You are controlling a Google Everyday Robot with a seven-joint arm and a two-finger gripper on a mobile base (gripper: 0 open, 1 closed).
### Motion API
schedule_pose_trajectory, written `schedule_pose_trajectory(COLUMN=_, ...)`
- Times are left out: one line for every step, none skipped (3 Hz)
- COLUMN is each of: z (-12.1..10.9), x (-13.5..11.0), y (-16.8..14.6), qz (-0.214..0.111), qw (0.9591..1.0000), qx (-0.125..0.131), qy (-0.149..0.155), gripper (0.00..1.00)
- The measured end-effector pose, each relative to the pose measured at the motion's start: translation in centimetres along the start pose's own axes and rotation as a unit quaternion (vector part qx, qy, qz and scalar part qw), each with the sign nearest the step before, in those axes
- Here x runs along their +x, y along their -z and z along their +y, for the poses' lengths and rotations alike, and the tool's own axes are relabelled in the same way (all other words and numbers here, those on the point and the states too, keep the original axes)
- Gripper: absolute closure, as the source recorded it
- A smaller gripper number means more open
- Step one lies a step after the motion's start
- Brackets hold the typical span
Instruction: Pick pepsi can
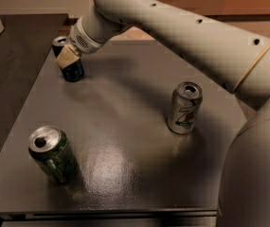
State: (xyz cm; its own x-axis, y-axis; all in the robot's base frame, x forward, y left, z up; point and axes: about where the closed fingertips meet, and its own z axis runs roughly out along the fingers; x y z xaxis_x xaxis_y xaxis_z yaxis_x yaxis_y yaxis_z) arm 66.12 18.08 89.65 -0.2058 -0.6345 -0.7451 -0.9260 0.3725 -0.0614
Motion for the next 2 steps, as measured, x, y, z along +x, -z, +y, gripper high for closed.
schedule_pose_trajectory(z=0.4, x=-0.1, y=2.3, qz=-0.011, qw=0.9999, qx=-0.001, qy=-0.001, gripper=0.87)
schedule_pose_trajectory(z=1.1, x=0.2, y=6.2, qz=-0.024, qw=0.9997, qx=-0.001, qy=0.011, gripper=1.0)
